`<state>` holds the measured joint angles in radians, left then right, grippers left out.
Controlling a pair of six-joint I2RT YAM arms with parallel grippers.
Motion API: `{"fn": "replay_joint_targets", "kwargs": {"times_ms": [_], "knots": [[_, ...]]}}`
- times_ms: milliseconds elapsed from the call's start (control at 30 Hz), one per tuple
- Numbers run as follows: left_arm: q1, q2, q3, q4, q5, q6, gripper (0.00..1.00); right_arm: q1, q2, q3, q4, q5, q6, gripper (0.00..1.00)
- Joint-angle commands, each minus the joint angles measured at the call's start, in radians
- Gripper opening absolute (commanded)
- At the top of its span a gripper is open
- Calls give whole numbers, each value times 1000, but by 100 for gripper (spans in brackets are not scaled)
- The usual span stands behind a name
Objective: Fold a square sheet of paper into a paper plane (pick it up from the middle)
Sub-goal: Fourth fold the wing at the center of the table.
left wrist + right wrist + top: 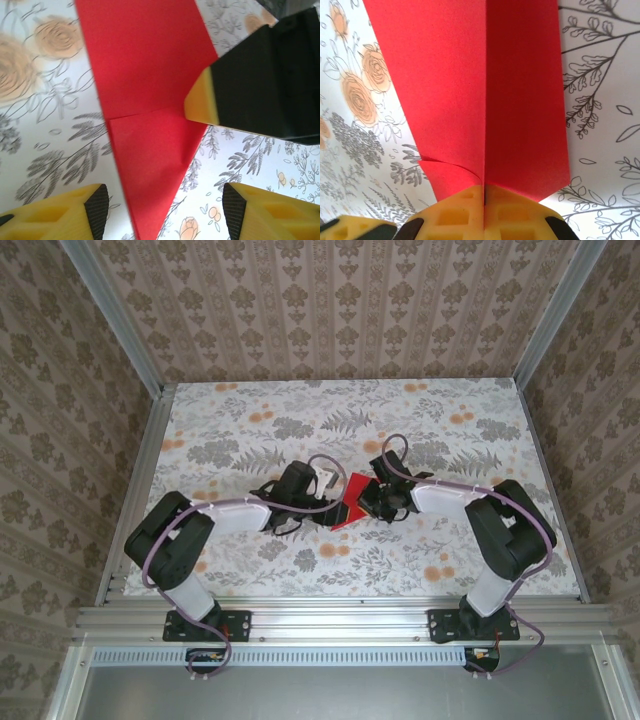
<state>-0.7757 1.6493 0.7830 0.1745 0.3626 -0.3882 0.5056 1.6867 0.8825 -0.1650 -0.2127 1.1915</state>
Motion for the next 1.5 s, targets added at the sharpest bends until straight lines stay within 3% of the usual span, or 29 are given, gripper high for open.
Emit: {"fn": "replay_joint_targets", "kwargs": {"times_ms": [0, 233, 367, 567, 900, 1133, 1267, 1467], "knots": [[-35, -1, 1, 43, -35, 122, 62, -7, -55, -9, -8, 36, 82, 0], [-90, 32, 2, 78, -129, 215, 53, -31, -90, -32, 16, 2, 111, 0], [-94, 46, -50, 224, -109, 252, 47, -37, -87, -48, 45, -23, 128, 0], [-104, 88, -55, 300, -114, 318, 41, -45, -84, -58, 65, -42, 141, 0], [-120, 140, -38, 312, -176, 394, 39, -58, -87, -74, 103, -77, 164, 0], [-127, 158, -35, 335, -232, 390, 29, -59, -88, -78, 112, -88, 174, 1], [-127, 160, -36, 335, -234, 384, 21, -63, -90, -80, 107, -91, 162, 11], [-115, 161, -24, 291, -172, 350, 17, -90, -144, -88, 82, -66, 25, 45]]}}
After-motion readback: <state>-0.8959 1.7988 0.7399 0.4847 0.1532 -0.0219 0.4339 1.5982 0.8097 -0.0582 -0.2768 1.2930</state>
